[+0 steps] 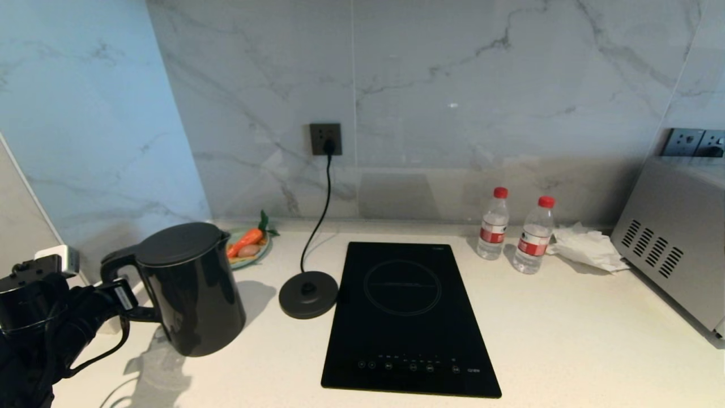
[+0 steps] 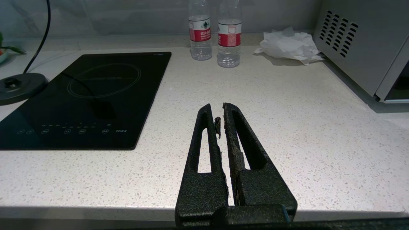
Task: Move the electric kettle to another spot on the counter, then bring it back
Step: Grab the kettle
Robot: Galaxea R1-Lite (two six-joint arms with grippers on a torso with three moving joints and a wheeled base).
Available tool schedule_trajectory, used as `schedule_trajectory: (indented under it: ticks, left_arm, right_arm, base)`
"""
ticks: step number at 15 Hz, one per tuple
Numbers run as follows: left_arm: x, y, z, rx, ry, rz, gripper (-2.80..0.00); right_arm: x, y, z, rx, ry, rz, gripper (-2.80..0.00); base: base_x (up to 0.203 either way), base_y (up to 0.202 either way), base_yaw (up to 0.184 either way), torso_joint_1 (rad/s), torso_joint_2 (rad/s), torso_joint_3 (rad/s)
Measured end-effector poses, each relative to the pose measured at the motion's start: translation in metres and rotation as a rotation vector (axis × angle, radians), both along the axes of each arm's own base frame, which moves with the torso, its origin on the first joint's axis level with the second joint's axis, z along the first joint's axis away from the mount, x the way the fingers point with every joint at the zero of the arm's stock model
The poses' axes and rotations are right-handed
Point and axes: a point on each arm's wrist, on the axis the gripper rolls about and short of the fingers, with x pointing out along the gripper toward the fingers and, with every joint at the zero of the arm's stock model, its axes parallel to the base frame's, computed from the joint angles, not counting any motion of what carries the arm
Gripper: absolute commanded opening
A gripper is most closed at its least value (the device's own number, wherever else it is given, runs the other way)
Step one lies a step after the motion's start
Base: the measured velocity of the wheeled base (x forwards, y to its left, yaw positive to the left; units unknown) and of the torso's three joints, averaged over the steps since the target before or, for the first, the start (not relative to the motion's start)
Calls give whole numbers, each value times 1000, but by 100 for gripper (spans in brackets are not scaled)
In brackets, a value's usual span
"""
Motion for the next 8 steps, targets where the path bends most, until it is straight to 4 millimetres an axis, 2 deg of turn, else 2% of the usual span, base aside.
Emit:
schedule_trajectory:
  ticks: [7,8]
  left_arm:
    - [1,-9,-2,-19,2,8,-280]
    - [1,-9,-2,-19,3,9,0]
  right_arm:
    - [0,0,0,0,0,0,-280]
    - [0,0,0,0,1,0,-280]
  base:
    - [0,0,0,0,0,0]
    - [0,0,0,0,0,0]
